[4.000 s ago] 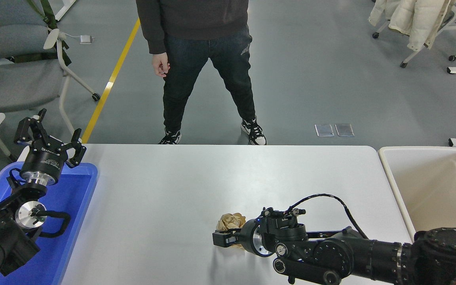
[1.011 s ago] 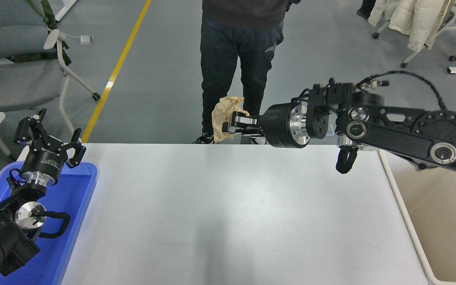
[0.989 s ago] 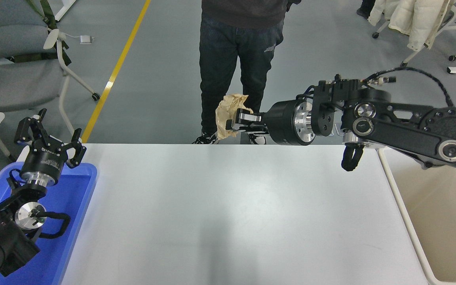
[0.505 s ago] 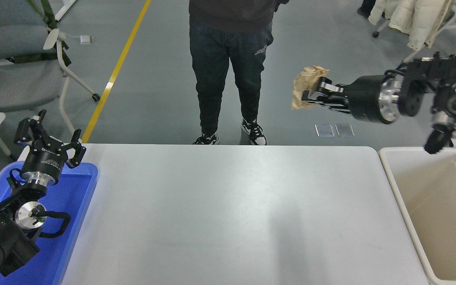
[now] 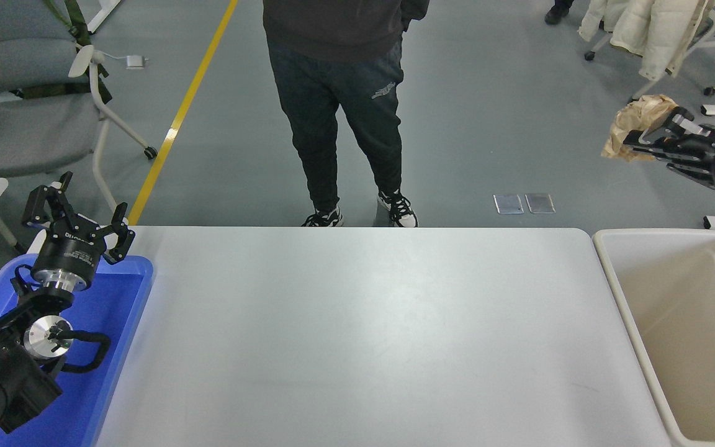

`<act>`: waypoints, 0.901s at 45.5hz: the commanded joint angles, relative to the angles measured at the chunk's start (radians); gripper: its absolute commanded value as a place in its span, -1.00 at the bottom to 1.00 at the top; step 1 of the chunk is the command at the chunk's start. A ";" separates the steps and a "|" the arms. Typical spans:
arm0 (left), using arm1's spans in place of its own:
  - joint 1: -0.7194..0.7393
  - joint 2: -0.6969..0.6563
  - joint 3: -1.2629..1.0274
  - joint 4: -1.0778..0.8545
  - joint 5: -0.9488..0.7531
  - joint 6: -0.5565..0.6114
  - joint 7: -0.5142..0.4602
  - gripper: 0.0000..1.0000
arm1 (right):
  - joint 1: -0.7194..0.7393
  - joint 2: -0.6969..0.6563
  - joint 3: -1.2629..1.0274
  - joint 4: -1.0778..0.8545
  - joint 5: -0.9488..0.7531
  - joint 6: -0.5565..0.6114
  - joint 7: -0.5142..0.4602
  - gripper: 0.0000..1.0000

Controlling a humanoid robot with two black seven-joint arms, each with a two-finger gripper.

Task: Clean the table surface

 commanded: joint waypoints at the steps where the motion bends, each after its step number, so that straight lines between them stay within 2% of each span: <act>1: 0.000 0.000 0.000 0.001 -0.001 0.000 0.000 1.00 | -0.113 -0.035 -0.016 -0.172 0.019 0.004 0.137 -1.00; 16: 0.000 0.000 0.000 -0.001 0.000 0.000 0.000 1.00 | -0.272 0.047 -0.018 -0.428 0.020 0.002 0.230 -1.00; 41: 0.000 0.000 0.000 0.001 0.000 -0.001 0.000 1.00 | -0.418 0.232 -0.016 -0.811 0.072 -0.007 0.253 -1.00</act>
